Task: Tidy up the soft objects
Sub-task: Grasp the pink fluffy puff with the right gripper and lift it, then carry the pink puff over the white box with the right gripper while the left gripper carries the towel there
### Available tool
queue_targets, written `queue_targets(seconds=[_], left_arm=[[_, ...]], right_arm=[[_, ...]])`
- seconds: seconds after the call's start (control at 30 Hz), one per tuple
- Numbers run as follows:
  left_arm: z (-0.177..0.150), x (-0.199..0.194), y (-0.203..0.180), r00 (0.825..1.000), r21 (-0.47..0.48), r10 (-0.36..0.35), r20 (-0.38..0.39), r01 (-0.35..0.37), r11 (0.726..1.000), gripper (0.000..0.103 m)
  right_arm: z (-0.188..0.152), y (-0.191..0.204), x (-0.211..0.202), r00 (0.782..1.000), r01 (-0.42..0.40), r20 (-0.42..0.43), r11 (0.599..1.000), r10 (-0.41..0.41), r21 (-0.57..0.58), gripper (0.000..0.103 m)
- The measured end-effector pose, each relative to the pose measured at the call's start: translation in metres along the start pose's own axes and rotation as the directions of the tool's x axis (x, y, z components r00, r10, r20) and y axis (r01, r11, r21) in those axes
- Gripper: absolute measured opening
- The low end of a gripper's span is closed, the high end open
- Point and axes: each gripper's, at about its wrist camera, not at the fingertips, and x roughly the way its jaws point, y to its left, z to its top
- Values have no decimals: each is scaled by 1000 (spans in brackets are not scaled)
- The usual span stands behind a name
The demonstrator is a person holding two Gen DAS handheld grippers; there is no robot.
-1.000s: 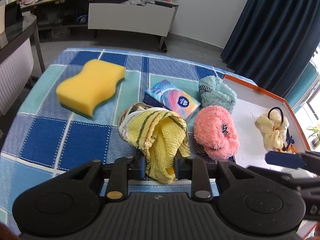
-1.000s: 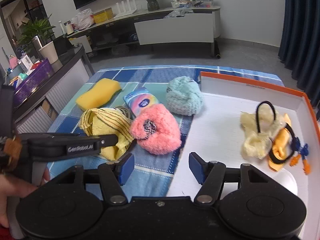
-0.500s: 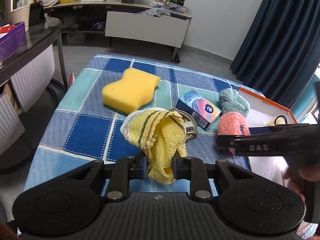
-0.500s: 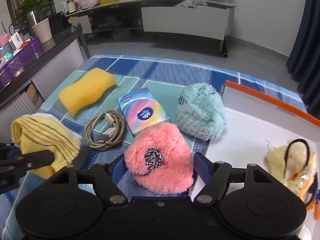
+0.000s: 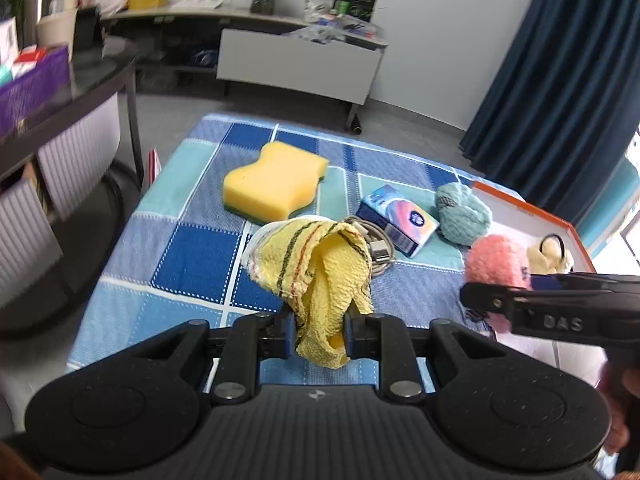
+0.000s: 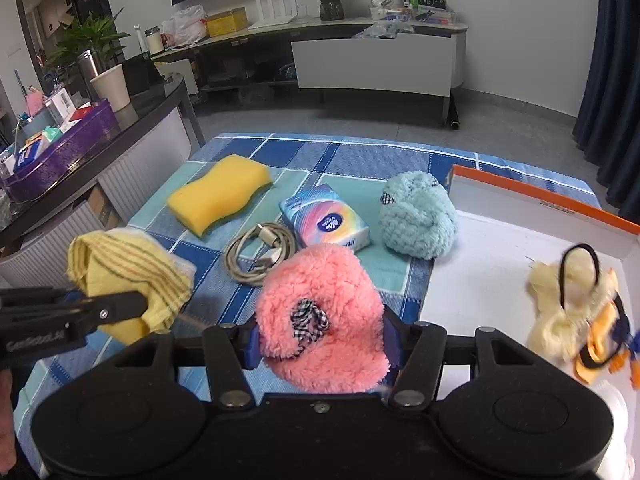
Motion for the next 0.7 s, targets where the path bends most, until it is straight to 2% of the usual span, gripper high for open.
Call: queue_targets(seconds=[0.1, 0.23, 0.47, 0.7], left_arm=[[-2, -7, -8, 1000, 70, 9, 3, -9, 998, 23], [-3, -17, -13, 1000, 86, 18, 4, -18, 996, 23], [-17, -39, -20, 999, 17, 12, 30, -13, 1000, 23], [-29, -51, -28, 999, 18, 23, 36, -24, 1000, 23]], right_arm=[[-10, 6, -20, 1000, -11, 16, 1000, 11, 5, 68], [-24, 10, -39, 999, 0, 32, 999, -1, 39, 68], [-48, 10, -67, 999, 3, 49, 997, -7, 81, 68], [-63, 12, -88, 997, 12, 75, 997, -17, 76, 68]])
